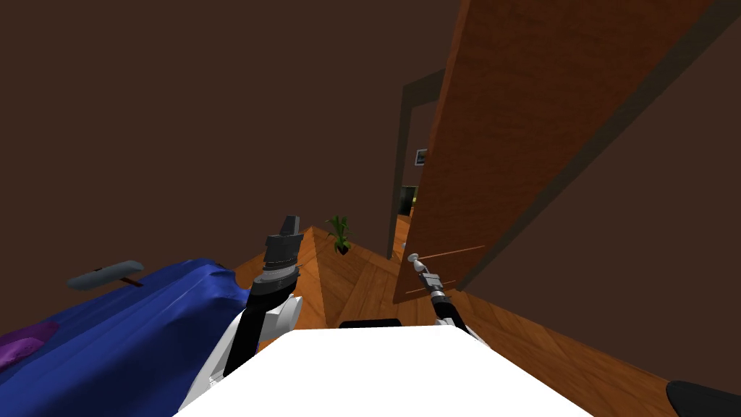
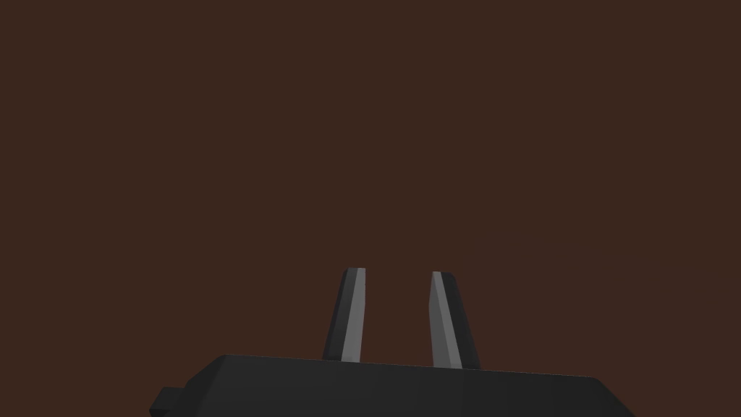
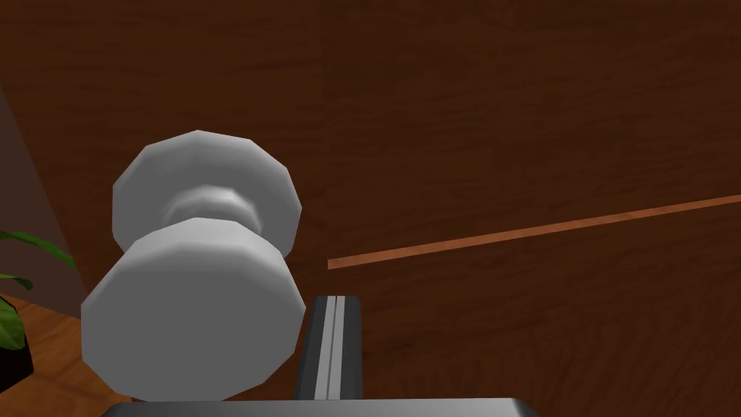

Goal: Pull the door open

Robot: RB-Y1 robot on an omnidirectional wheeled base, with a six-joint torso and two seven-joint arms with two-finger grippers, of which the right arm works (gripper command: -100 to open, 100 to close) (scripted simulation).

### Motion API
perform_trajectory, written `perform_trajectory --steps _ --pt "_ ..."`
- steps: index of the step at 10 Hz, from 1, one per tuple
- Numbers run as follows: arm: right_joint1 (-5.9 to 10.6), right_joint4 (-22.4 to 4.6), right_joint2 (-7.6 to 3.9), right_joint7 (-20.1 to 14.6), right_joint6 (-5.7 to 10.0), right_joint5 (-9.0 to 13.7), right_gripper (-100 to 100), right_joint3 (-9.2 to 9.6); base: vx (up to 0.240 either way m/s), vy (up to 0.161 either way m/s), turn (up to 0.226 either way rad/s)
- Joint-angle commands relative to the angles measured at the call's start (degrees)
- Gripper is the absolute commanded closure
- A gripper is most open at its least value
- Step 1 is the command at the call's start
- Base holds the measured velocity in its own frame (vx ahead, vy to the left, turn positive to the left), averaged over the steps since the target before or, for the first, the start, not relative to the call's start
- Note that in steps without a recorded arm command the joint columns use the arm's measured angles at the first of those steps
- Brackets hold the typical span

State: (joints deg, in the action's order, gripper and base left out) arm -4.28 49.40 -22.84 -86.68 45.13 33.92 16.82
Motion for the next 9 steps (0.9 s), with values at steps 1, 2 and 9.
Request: perform_trajectory --steps 1,2,9 --pt "0.57 -0.62 0.58 -1.08 1.76 -1.04 -100 2.03 -0.104 -0.046 0.041" --pt "0.4 -0.45 0.47 -1.39 2.18 -1.32 -100 2.57 -0.087 -0.05 0.06" --pt "-0.16 0.1 0.09 -2.46 3.59 -2.28 -100 4.42 -0.056 -0.034 0.025"
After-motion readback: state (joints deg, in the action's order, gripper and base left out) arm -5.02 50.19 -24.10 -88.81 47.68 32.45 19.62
